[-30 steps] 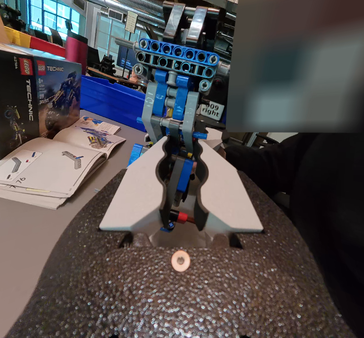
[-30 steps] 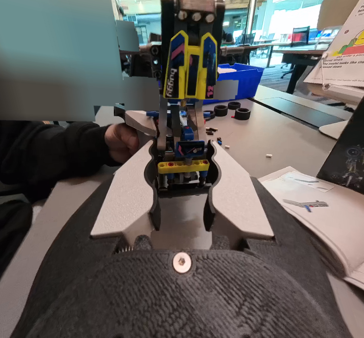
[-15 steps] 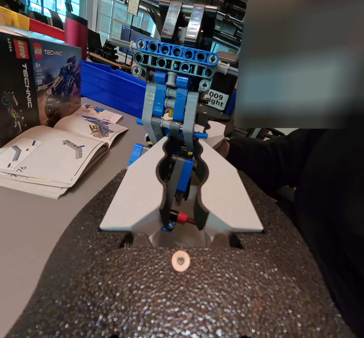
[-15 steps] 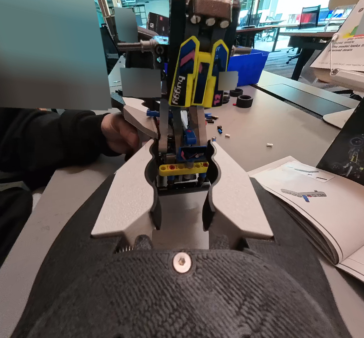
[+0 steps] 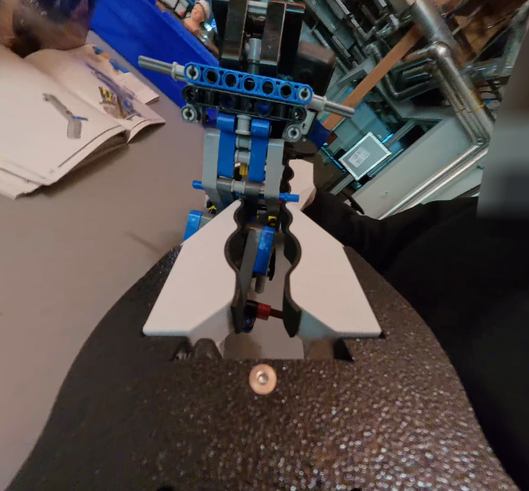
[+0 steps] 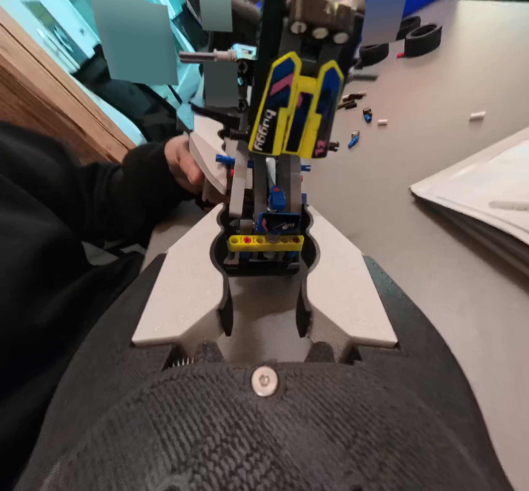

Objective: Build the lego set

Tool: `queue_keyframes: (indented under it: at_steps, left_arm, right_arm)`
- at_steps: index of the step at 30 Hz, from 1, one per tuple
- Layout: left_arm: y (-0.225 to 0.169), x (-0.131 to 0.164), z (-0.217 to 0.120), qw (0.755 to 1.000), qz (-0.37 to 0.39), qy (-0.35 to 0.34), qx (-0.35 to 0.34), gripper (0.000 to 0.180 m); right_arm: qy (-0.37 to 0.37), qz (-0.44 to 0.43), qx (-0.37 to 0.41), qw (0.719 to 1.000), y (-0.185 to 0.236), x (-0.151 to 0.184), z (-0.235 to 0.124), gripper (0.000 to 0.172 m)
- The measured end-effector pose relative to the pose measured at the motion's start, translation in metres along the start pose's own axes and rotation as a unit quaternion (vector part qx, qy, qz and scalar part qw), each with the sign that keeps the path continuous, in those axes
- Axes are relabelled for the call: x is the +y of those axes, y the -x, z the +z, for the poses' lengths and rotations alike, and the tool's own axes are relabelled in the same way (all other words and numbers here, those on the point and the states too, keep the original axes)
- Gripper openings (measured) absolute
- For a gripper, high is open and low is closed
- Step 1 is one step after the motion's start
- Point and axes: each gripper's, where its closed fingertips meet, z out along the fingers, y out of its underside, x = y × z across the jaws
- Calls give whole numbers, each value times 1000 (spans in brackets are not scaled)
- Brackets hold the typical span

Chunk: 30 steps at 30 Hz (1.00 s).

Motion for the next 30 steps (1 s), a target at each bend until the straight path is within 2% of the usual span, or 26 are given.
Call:
queue_keyframes:
  at_steps: [4, 6, 8, 9, 10, 12, 13, 14, 18, 21, 23, 24, 25, 28, 30]
  left_arm:
    - [-8, 8, -14, 1000, -19, 8, -13, 26]
    - [-10, 11, -27, 997, 39, 13, -67, 24]
    - [-17, 11, -36, 978, 152, 34, -141, 24]
    - [-26, 7, -37, 956, 234, 46, -169, 23]
    - [-35, 2, -36, 923, 323, 64, -199, 23]
    - [-45, -8, -31, 824, 490, 129, -255, 24]
    - [-49, -10, -27, 773, 552, 165, -266, 24]
    - [-51, -9, -22, 733, 596, 198, -263, 23]
    - [-36, 4, -15, 632, 659, 322, -252, 15]
    - [-22, 10, -17, 577, 674, 378, -264, 16]
    - [-19, 13, -18, 544, 689, 399, -265, 7]
    - [-19, 14, -19, 535, 691, 405, -269, 6]
    - [-18, 15, -20, 536, 686, 408, -275, 5]
    - [-18, 19, -23, 563, 665, 404, -280, 4]
    - [-15, 23, -27, 571, 654, 404, -288, 7]
  right_arm:
    - [13, 105, -37, 994, 1, 6, -10, 48]
    - [19, 125, -32, 992, 0, 8, -14, 48]
    - [25, 131, -23, 991, 0, 9, -15, 48]
    - [28, 125, -17, 992, 1, 8, -14, 48]
    - [32, 118, -15, 992, 3, 9, -12, 48]
    - [38, 103, -12, 994, 8, 9, -8, 48]
    - [38, 97, -9, 994, 10, 8, -6, 48]
    - [41, 95, -10, 995, 12, 8, -3, 48]
    - [51, 72, -17, 996, 21, 9, 3, 48]
    - [48, 55, -16, 997, 27, 6, 5, 48]
    - [49, 41, -7, 998, 29, 4, 5, 48]
    - [50, 35, -3, 998, 29, 3, 5, 48]
    - [48, 33, -1, 998, 30, 3, 5, 48]
    - [37, 35, -6, 999, 34, 3, 5, 48]
    - [41, 19, -16, 999, 43, 5, 6, 48]
